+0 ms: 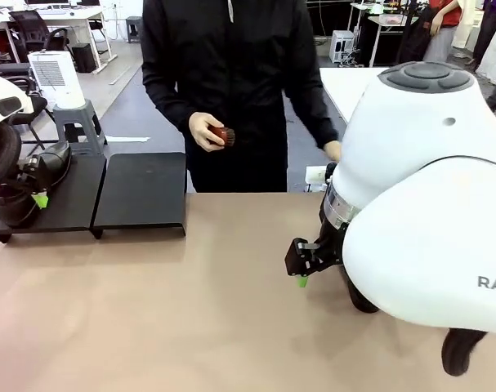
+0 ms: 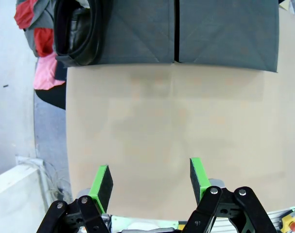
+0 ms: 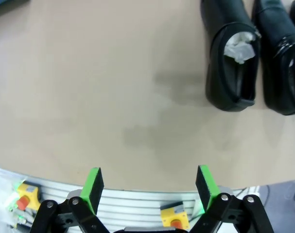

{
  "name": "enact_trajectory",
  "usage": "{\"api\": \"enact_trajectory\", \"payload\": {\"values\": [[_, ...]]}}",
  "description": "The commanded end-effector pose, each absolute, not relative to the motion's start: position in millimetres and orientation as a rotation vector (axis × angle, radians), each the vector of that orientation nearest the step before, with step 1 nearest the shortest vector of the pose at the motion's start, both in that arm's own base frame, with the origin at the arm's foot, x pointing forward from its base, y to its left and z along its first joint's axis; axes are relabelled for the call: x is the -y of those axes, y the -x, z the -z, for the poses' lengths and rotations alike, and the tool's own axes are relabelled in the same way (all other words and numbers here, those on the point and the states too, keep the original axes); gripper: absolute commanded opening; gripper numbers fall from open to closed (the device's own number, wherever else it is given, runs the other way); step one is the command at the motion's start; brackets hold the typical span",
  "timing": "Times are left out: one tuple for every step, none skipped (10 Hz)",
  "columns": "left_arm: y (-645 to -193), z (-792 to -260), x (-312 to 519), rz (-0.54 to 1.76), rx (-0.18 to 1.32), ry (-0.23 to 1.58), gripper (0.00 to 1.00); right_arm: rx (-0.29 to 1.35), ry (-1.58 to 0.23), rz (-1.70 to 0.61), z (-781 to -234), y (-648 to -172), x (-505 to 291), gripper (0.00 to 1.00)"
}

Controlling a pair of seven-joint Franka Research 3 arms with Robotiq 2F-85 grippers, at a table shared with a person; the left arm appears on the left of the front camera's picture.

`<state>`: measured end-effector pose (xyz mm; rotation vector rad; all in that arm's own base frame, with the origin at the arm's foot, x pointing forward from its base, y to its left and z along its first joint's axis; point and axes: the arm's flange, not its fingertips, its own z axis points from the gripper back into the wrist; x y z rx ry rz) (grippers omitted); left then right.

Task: Organize the shoes by placing them on the stand.
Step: Pick up one Shoe and place it in the middle of the table.

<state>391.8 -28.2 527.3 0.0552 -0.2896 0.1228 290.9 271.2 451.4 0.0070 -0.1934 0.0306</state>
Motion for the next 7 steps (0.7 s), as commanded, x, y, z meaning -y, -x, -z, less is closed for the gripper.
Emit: {"api": "enact_trajectory", "payload": {"values": [[-389,-528,27,-0.122,0.286,-0.057,0.83,0.207,0.020,0.011,-446,-318,-263,1.00],[-389,-528,27,-0.122,0.286,-0.057,0.83,0.192,0.019,0.004,-443,-323,-263,1.00],[-389,-528,27,-0.122,0.286,-0.057,0.83,0.185,0.017,0.004,-440,-324,-265,1.00],[-389,-528,27,-0.122,0.286,-0.057,0.83,0.182,0.018,0.009,-439,-323,-264,1.00],[-389,-528,27,-0.122,0.286,-0.057,0.83,0.182,0.017,0.019,-439,-323,-263,1.00],[-389,-528,27,-0.122,0.286,-0.057,0.83,0.176,-0.002,0.041,-440,-324,-261,1.00],[-389,-528,27,-0.122,0.286,-0.057,0.83,0.165,0.014,0.004,-434,-321,-259,1.00]]}}
